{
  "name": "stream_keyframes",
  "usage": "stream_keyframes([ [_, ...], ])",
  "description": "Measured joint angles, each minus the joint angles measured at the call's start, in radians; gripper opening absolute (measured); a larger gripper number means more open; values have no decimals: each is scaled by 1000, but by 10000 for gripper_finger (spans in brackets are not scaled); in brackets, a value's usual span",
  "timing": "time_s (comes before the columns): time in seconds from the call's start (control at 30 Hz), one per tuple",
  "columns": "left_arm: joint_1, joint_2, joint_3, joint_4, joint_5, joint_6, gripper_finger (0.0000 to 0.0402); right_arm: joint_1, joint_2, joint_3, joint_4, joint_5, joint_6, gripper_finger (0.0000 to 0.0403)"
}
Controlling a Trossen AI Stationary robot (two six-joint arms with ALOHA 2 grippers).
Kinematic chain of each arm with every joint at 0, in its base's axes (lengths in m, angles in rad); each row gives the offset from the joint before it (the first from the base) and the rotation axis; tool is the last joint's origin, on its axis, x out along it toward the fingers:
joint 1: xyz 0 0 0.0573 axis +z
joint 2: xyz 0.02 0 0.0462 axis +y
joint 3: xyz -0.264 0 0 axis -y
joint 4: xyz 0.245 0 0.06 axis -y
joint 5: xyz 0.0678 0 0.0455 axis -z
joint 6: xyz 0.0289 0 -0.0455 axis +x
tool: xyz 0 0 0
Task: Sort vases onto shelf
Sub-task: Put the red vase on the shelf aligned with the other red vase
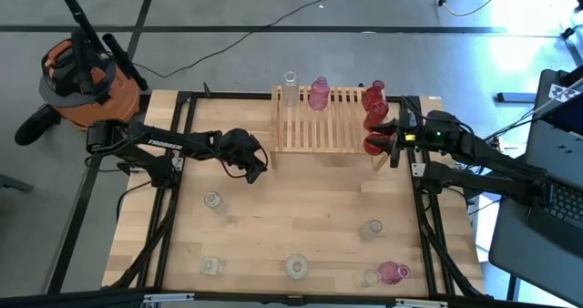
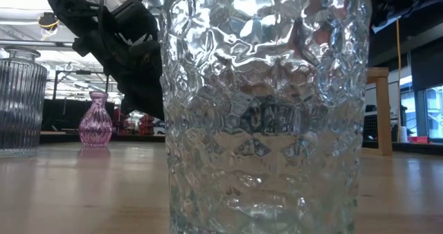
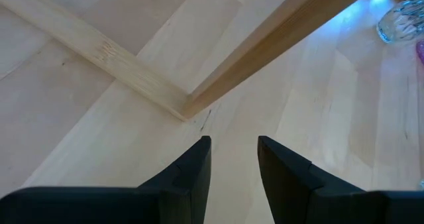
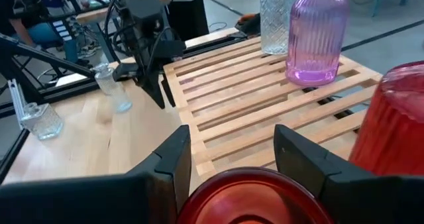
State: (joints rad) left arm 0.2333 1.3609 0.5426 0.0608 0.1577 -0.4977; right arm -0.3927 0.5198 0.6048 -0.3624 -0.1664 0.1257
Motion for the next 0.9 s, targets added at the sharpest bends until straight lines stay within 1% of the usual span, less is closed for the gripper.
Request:
stream_keyframes([
  [0.23,0,0,0,0,0,2,117,0,34,0,-2,0,-24,153],
  [0.5,0,0,0,0,0,1,117,0,36,1,-8,16,-30,154],
  [0.67,0,0,0,0,0,0,117,0,35,1,-8,25,-49,167],
  [0.83,0,0,0,0,0,0,117,0,35,1,-2,20,-55,156],
  [0.9,0,0,0,0,0,0,117,0,35,1,-2,17,-56,157],
])
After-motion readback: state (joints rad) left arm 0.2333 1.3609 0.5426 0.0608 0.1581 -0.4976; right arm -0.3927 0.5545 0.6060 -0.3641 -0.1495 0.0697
